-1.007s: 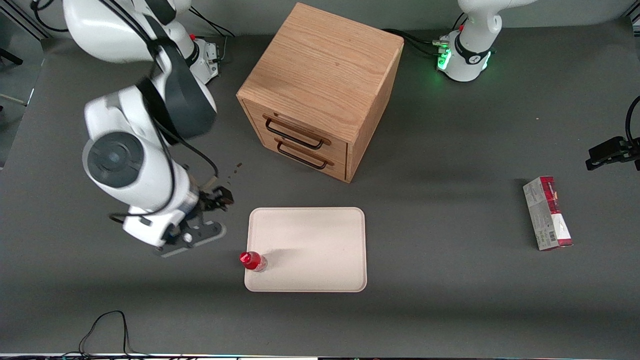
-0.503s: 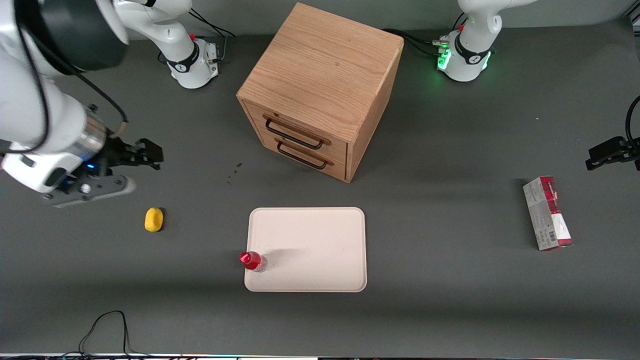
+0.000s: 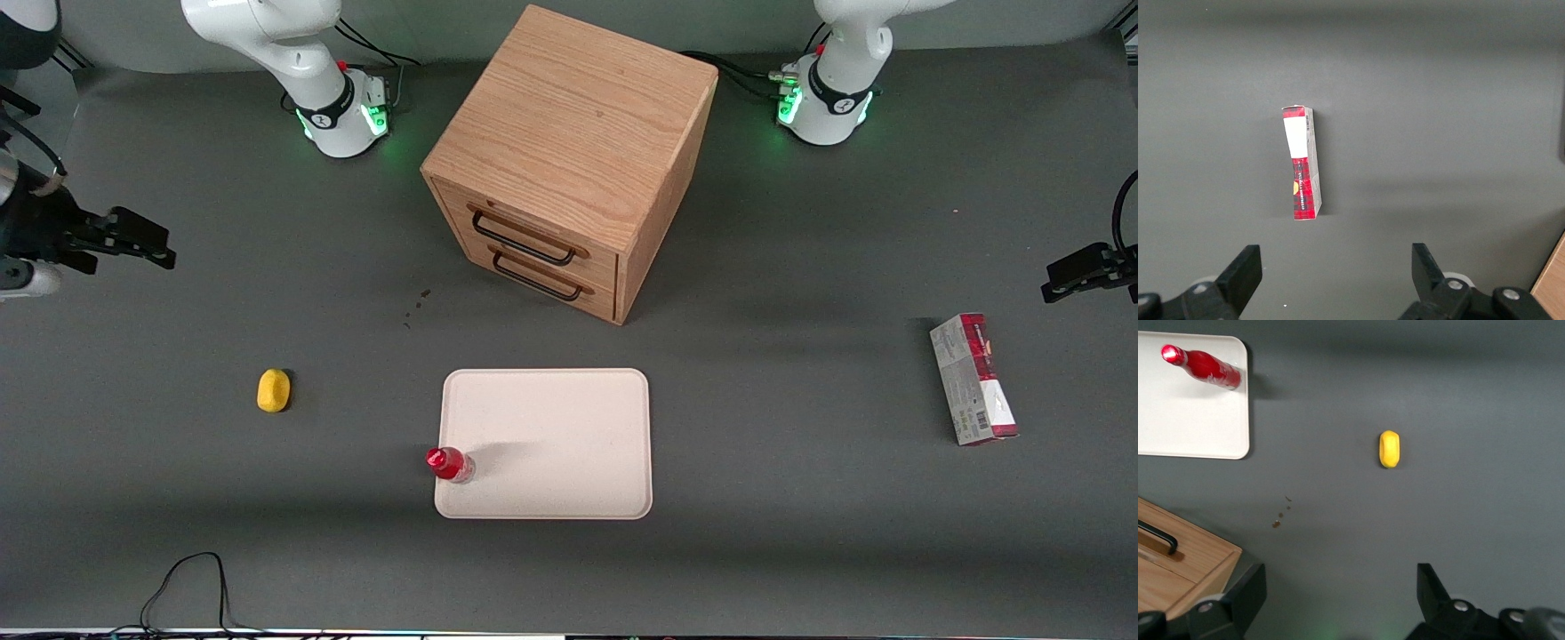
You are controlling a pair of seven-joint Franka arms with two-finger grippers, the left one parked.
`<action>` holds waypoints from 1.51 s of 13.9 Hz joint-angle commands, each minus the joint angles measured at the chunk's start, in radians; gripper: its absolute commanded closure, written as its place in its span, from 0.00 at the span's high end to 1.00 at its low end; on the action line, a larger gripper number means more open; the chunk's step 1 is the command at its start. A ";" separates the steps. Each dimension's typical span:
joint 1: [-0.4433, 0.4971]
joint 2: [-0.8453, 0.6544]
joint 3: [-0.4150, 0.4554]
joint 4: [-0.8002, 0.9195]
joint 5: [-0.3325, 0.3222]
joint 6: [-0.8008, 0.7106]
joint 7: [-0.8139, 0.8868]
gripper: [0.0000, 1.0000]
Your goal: Place coke bottle on tray
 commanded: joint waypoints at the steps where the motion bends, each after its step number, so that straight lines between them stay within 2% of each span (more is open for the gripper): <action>1: -0.010 -0.057 -0.032 -0.092 0.017 0.050 -0.037 1.00; 6: -0.015 -0.054 -0.073 -0.085 0.009 0.036 -0.011 1.00; 21: -0.010 -0.007 -0.073 -0.060 -0.005 0.027 0.029 1.00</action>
